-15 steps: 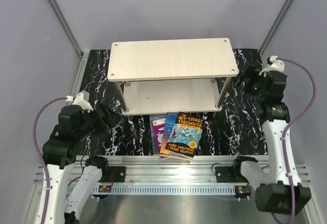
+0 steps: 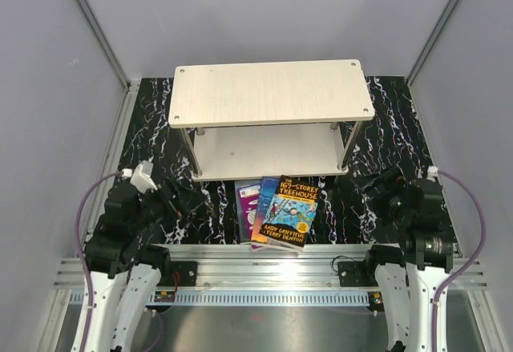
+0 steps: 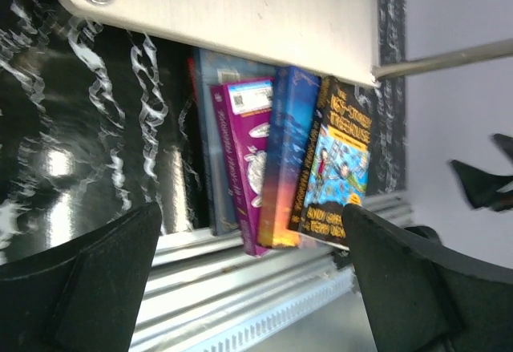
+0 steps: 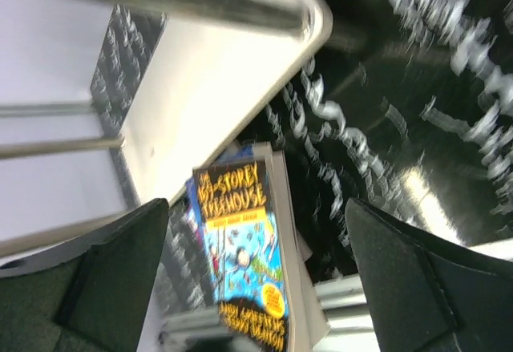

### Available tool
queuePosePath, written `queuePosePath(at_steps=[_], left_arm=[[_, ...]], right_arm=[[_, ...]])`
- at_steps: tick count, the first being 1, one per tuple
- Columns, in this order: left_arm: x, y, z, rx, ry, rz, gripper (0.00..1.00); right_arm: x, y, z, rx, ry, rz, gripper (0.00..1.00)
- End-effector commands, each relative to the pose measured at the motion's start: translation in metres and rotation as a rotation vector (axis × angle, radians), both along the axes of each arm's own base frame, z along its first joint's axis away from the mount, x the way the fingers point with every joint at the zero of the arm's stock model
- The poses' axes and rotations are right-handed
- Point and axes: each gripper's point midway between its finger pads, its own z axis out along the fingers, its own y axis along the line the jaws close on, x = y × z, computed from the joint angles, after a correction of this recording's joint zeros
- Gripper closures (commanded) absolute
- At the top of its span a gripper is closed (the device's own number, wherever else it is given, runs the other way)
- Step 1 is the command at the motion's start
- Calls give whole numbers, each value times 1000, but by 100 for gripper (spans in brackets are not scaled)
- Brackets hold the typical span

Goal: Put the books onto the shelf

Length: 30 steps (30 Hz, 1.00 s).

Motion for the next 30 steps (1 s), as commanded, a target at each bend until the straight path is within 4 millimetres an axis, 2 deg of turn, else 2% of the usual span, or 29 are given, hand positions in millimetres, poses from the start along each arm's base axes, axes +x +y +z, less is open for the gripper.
queuePosePath(at_steps=[1,2,3,4,5,6,7,8,11,13,15,16,17,18,21,22,28,30], left_arm=[[3,-37,13,-191,-58,-176,1],[2,-41,11,-195,-33,-207,1],[5,-37,7,-154,-11,-189,1],[10,-32,10,-73,-10,-196,1],[24,-18,7,23,-22,-112,1],[24,-20,11,77,-33,-138,1],[29,-16,-8,165,60,-143,1],[38,-10,-3,224,63,-114,1],[47,-18,-11,317,110,-162,1],[50,-32,-3,310,71,-194,1],[53,-45,-5,311,78,-216,1],[48,-60,-6,307,81,-264,1],[49,-65,-9,330,82,-267,1],[42,-82,-16,350,102,-322,1],[41,-108,-21,371,83,-358,1],[38,-123,-24,365,87,-384,1],[41,-155,-33,365,99,-442,1],[44,-163,-40,383,113,-455,1]], right_arm=[[-24,41,-47,302,190,51,0],[-27,52,-55,371,218,87,1],[-35,69,-75,485,290,142,2],[-34,73,-78,510,277,171,4],[-37,73,-87,507,295,165,3],[-39,72,-86,490,280,170,2],[-41,71,-89,473,284,177,1],[-43,72,-94,478,303,177,0],[-44,76,-108,509,365,189,0],[-39,75,-112,491,383,206,0],[-36,78,-116,489,429,229,0],[-32,78,-116,460,421,251,0],[-25,75,-113,411,411,241,0],[-22,83,-112,388,408,288,0],[-11,95,-113,361,393,310,0],[-7,103,-109,361,364,336,0],[11,109,-97,357,249,360,0],[13,112,-105,384,258,360,0]])
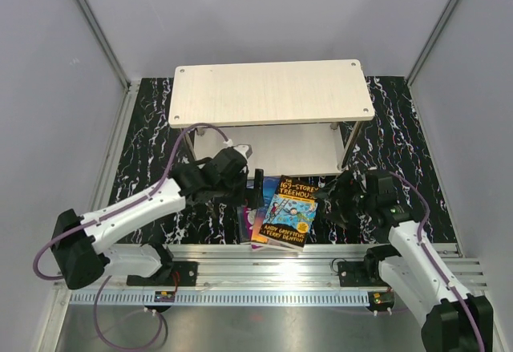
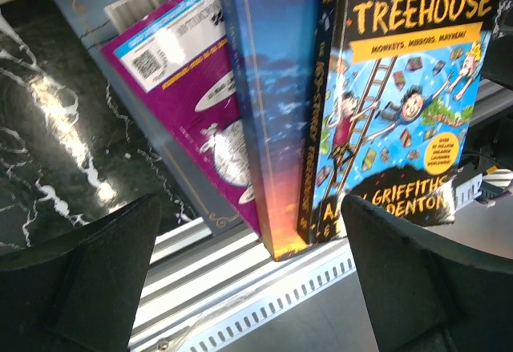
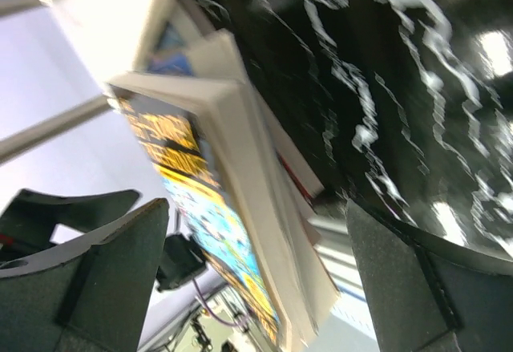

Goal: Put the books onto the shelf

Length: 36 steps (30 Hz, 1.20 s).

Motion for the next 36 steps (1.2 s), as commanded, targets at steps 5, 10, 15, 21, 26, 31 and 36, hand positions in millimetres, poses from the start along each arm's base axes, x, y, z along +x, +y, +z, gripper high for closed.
queuePosePath(at_steps=[5,10,15,21,26,31,36], left_arm=[[20,-51,12,-46,-57,-42,1],[13,-73,3,-53,-23,-89,1],[3,-87,-6,-52,5,-126,1],[-9,-99,-10,-62,22,-167,1],[-10,-106,-9,-82,30,-180,1],[-10,-110,-6,-97,31,-184,1],[-9,-114,2,-113,24,-189,1]], right_arm=[[40,13,9,68,-115,-17,0],[55,23,13,61,-139,30,6],[54,21,24,9,-147,64,33],[40,16,40,-21,-179,95,47],[30,25,28,60,-152,115,48],[23,25,22,66,-149,126,47],[17,24,35,83,-175,118,46]])
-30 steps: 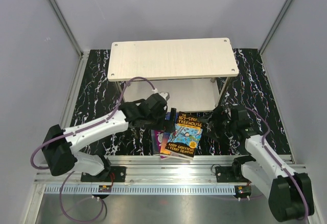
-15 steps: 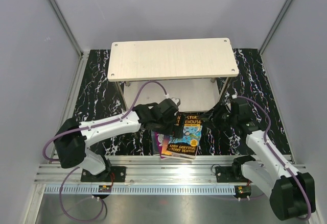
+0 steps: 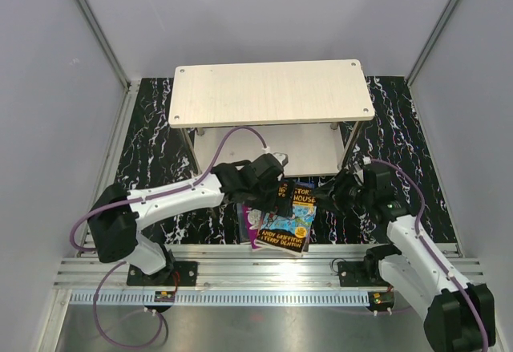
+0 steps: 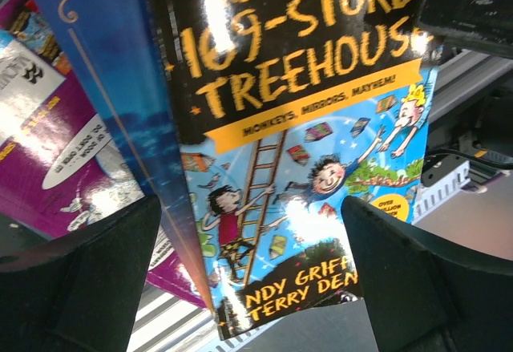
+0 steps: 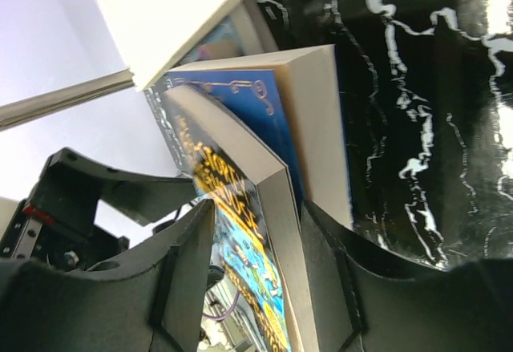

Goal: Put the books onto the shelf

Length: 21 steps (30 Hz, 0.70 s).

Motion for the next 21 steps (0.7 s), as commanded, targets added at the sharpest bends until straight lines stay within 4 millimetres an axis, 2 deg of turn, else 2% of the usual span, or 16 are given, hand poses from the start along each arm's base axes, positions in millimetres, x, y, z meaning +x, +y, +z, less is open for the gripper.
queuePosePath(at_steps=[1,7,13,18,20,21], left_arm=[[3,-31,30,-126,-18,-27,1],[4,-36,44,-150,-29,-24,1],[-4,-44,45,-164,-15,-42,1],[-5,-27,34,-112,-24,-4,1],[-1,-14,34,-67,-58,7,1],[7,-7,34,-39,-98,32,1]], right_arm=[[-4,7,25,56,-55,21,45],[-5,6,49,80,-97,3,46],[-12,10,35,83,-65,7,45],[-15,13,26,87,-53,-2,46],[-15,13,25,73,-53,3,45],[-14,12,27,66,-57,1,45]])
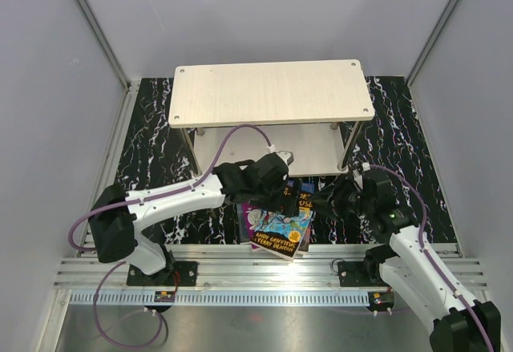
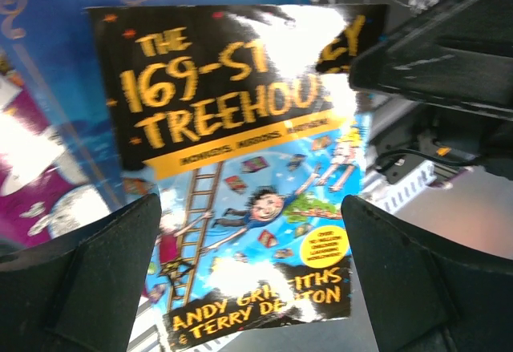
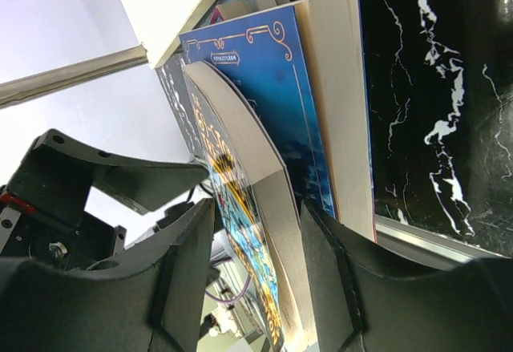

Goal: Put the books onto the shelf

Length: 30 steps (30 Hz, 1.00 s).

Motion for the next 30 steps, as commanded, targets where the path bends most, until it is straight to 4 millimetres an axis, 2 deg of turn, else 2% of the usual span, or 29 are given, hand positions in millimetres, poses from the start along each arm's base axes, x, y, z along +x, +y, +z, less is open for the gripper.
queuePosePath(at_steps=[1,3,7,14,23,30], left_arm=[[14,18,12,40,-100,50,1],[20,30,10,98,-137,65,1],[24,38,1,146,-151,65,1],[16,26,-14,113,-97,35,1],[-4,1,-22,48,-20,-29,2],[-10,-19,-8,18,-19,-69,3]], right_arm=[[6,2,13,6,-46,-5,45],[5,2,14,-8,-47,6,45],[1,0,10,-29,-34,18,45],[-1,-1,10,-18,-27,3,45],[5,1,11,-11,-28,-6,45],[3,1,6,-13,-20,-1,45]])
